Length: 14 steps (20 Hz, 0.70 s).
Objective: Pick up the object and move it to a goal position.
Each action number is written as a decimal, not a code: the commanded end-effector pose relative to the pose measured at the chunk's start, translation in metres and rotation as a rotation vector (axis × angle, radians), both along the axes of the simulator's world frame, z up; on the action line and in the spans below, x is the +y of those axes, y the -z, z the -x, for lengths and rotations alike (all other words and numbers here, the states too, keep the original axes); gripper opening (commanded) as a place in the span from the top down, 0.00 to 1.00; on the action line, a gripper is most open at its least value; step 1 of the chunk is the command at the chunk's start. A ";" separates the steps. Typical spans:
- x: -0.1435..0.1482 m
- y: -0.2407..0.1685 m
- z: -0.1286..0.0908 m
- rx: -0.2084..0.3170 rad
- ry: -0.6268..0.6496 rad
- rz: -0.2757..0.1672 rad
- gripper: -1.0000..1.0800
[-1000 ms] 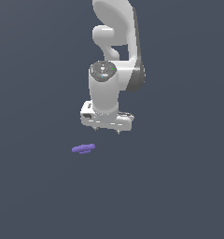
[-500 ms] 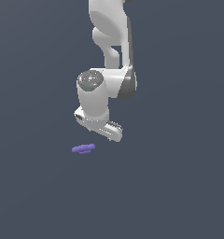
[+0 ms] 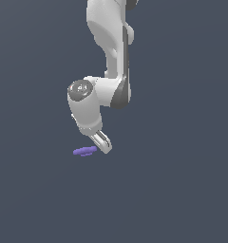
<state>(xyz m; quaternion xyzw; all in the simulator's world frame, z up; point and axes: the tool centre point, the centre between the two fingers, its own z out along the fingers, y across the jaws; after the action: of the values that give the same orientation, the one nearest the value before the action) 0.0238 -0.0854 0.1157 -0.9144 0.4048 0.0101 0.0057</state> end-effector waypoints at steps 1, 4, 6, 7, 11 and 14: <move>-0.009 0.005 -0.002 0.000 0.087 0.002 0.04; -0.019 0.011 -0.004 -0.001 0.189 0.005 0.04; -0.026 0.015 -0.005 -0.001 0.257 0.008 0.04; -0.029 0.017 -0.005 -0.002 0.288 0.009 0.04; -0.040 0.024 -0.007 -0.004 0.398 0.014 0.04; -0.047 0.027 -0.008 -0.005 0.462 0.017 0.04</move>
<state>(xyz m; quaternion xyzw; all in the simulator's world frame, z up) 0.0308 -0.1292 0.0903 -0.8078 0.5894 0.0037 0.0016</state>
